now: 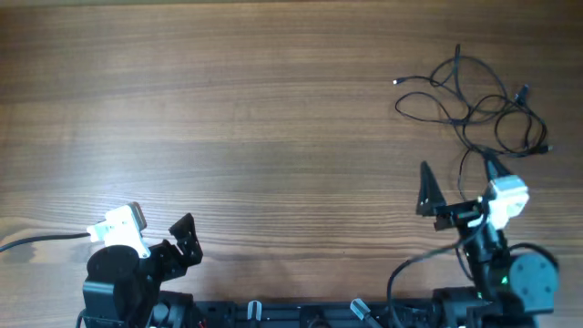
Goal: Untangle cables
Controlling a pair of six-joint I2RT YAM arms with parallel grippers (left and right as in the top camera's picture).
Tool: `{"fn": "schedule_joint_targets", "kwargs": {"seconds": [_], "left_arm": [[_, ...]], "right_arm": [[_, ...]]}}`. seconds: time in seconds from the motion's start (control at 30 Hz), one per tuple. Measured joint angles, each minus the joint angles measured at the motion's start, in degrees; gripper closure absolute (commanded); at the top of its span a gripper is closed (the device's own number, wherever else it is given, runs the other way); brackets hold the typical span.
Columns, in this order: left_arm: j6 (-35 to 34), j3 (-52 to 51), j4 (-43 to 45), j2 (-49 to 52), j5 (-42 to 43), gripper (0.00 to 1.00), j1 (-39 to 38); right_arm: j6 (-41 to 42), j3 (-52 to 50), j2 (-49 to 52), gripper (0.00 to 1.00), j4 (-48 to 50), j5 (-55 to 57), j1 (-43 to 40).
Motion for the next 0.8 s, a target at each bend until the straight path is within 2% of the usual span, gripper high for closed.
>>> {"fn": "schedule_joint_targets", "kwargs": {"seconds": [0.17,0.3,0.37,0.5,0.8], "left_arm": [[0.0,0.0,0.0,0.0,0.0,0.00,0.0],[0.0,0.0,0.0,0.0,0.0,0.00,0.0],[0.0,0.0,0.0,0.0,0.0,0.00,0.0],[0.0,0.0,0.0,0.0,0.0,0.00,0.0],[0.0,0.0,0.0,0.0,0.0,0.00,0.0]], "right_arm": [[0.0,-13.2,-7.0,0.00,16.5,0.0,0.1],[0.0,-20.2,-7.6,0.00,27.3,0.0,0.1],[0.0,-21.3,-7.8,0.00,22.8,0.1,0.1],[0.0,-21.6,-7.8,0.00,8.1,0.3,0.1],[0.0,-21.6,-7.8,0.00,8.2,0.3,0.1]]}}
